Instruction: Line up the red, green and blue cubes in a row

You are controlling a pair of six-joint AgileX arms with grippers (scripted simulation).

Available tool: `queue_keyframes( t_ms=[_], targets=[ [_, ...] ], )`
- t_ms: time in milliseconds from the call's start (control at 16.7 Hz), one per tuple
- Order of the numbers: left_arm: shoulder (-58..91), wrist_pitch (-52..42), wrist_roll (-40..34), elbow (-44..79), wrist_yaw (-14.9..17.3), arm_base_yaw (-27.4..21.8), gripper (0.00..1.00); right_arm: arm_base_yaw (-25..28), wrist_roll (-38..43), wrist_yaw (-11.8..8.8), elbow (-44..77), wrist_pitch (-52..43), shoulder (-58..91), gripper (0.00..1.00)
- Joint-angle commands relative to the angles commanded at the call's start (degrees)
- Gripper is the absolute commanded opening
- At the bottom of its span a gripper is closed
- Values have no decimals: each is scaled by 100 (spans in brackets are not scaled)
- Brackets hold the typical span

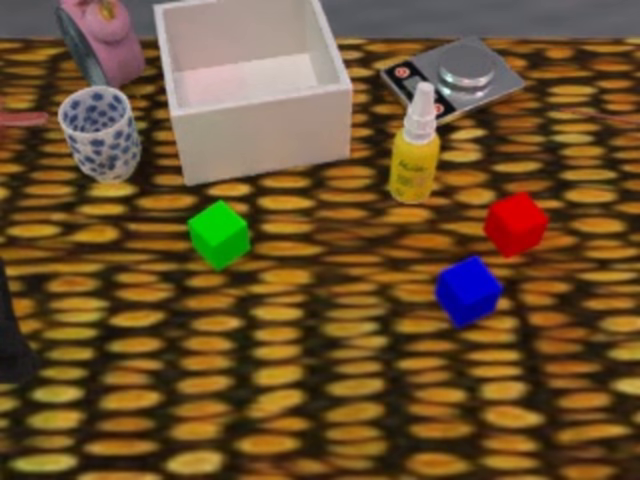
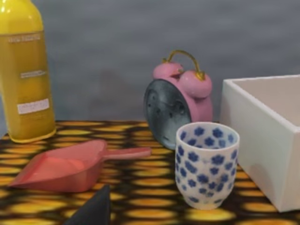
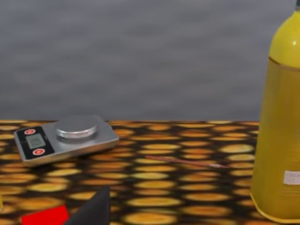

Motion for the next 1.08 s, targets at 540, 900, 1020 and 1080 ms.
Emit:
queue_keyframes(
  t_ms=[540, 900, 1020, 1080],
  targets=[
    [0, 0, 0, 0, 0, 0, 100, 246, -138, 14, 1652, -1080, 1654, 100],
    [0, 0, 0, 0, 0, 0, 100, 705, -379, -1, 4745, -3081, 5263, 100],
    [0, 0, 0, 0, 0, 0, 100, 865, -462, -4, 5854, -3825, 6692, 100],
    [0, 0, 0, 0, 0, 0, 100, 943, -502, -5, 6392, -4192, 7393, 100]
  ],
)
